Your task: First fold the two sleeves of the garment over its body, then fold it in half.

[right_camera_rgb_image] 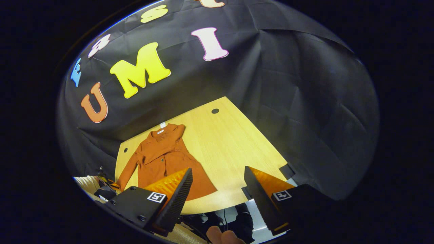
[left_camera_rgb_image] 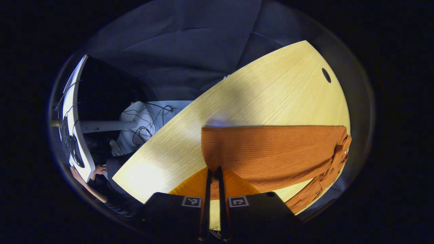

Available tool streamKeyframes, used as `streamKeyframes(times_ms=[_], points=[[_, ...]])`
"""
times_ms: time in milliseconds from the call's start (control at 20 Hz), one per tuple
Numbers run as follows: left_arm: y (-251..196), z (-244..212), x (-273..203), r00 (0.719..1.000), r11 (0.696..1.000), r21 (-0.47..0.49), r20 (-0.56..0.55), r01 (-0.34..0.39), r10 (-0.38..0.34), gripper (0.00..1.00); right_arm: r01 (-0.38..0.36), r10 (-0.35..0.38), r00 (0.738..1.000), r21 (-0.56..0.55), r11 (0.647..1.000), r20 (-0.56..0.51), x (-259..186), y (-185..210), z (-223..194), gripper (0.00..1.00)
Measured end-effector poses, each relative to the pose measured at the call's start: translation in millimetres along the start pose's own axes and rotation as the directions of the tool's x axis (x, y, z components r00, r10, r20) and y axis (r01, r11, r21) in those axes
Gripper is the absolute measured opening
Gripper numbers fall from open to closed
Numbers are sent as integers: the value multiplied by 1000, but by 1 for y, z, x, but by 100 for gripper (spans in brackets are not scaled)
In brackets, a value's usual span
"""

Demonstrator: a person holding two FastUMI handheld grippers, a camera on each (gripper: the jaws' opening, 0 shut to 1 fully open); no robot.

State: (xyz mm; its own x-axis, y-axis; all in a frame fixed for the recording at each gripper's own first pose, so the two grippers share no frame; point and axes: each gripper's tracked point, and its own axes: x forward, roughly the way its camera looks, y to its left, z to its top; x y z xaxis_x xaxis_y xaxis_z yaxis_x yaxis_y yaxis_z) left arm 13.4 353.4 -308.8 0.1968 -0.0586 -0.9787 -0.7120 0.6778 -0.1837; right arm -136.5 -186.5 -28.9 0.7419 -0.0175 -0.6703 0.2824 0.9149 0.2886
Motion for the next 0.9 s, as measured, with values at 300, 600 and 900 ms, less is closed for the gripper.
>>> streamKeyframes(times_ms=[300, 600, 900], points=[[-27, 0, -23, 998, 999, 21, 33, 48, -49, 3, -26, 27, 1000, 29, 999, -13, 15, -8, 3, 94], [-132, 3, -107, 978, 969, 186, 100, 162, -183, 3, -80, 83, 995, 56, 995, -52, 56, -16, 7, 98], [-252, -25, -177, 949, 895, 402, 154, 193, -274, 0, -96, 104, 991, 105, 990, -80, 92, -40, 6, 98]])
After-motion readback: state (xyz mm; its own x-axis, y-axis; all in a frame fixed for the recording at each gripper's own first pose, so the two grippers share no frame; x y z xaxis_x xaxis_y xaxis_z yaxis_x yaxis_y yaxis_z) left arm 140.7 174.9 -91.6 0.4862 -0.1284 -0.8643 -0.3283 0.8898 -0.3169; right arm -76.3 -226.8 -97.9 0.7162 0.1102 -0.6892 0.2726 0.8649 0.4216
